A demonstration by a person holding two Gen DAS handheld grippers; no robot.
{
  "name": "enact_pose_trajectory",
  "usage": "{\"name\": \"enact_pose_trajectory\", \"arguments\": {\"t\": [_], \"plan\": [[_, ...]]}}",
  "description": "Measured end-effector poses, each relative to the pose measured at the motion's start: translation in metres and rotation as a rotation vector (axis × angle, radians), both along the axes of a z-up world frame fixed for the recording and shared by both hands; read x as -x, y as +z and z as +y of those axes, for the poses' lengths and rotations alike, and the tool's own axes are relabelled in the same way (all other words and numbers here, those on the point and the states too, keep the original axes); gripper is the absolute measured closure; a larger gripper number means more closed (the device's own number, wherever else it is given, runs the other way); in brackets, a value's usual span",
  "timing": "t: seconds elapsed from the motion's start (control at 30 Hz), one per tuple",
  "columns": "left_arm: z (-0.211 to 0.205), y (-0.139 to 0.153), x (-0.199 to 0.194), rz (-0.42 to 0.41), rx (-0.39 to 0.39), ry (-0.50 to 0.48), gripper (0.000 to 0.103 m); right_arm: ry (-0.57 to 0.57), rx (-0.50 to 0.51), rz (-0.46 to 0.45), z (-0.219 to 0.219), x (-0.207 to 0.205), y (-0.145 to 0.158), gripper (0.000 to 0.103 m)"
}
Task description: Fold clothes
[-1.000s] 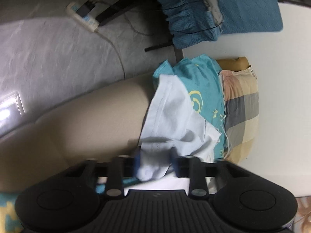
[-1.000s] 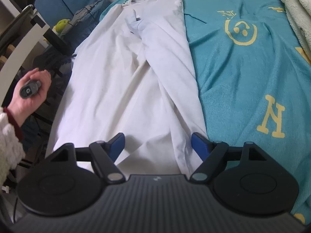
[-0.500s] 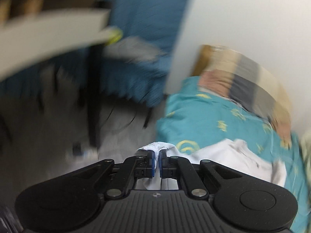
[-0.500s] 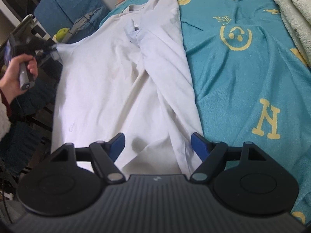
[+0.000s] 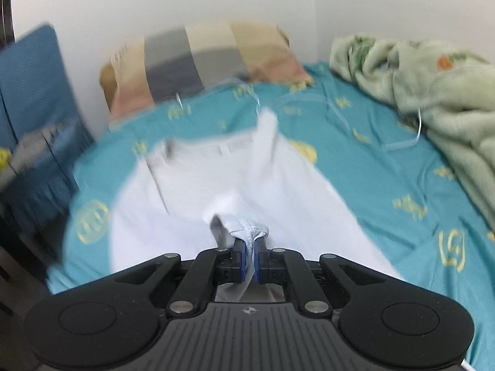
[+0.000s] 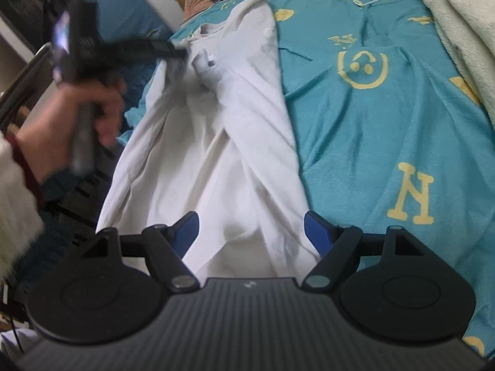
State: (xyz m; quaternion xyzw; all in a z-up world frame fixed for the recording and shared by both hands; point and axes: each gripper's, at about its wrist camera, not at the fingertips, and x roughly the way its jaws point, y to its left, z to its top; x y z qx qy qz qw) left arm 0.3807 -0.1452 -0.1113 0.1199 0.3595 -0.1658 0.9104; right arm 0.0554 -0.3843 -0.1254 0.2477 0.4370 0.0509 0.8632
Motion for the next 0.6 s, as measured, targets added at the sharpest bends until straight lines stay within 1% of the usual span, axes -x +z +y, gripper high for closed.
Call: {"name": "enact_pose_trajectory", "arguments": {"t": [0.07, 0.13, 0.2, 0.27, 0.33, 0.43, 0.5, 0.57, 0.6], "plan": [[0.007, -0.014, 0.009, 0.021, 0.010, 0.022, 0.090, -0.011, -0.007, 0.002, -0.004, 0.001, -0.002, 0.026], [0.013, -0.012, 0.021, 0.021, 0.041, 0.049, 0.071, -0.019, -0.015, -0.003, -0.007, 0.001, -0.002, 0.026], [0.023, -0.007, 0.034, 0.021, 0.075, 0.070, 0.063, -0.019, -0.018, -0.015, -0.008, 0.001, 0.000, 0.026], [0.039, 0.005, 0.051, 0.022, 0.112, 0.080, 0.059, -0.010, -0.007, -0.039, -0.006, 0.002, 0.004, 0.026], [0.052, 0.019, 0.074, 0.014, 0.160, 0.111, 0.053, 0.000, 0.009, -0.066, -0.003, 0.004, 0.010, 0.026], [0.074, 0.050, 0.126, -0.016, 0.229, 0.192, 0.050, 0.012, 0.017, -0.127, -0.002, 0.010, 0.021, 0.026], [0.082, 0.068, 0.159, -0.036, 0.223, 0.235, 0.048, 0.017, 0.031, -0.167, -0.001, 0.015, 0.028, 0.026], [0.082, 0.089, 0.196, -0.076, 0.151, 0.264, 0.048, 0.026, 0.035, -0.210, 0.000, 0.020, 0.036, 0.026], [0.082, 0.099, 0.218, -0.106, 0.106, 0.267, 0.046, 0.034, 0.040, -0.229, 0.002, 0.022, 0.041, 0.026]]}}
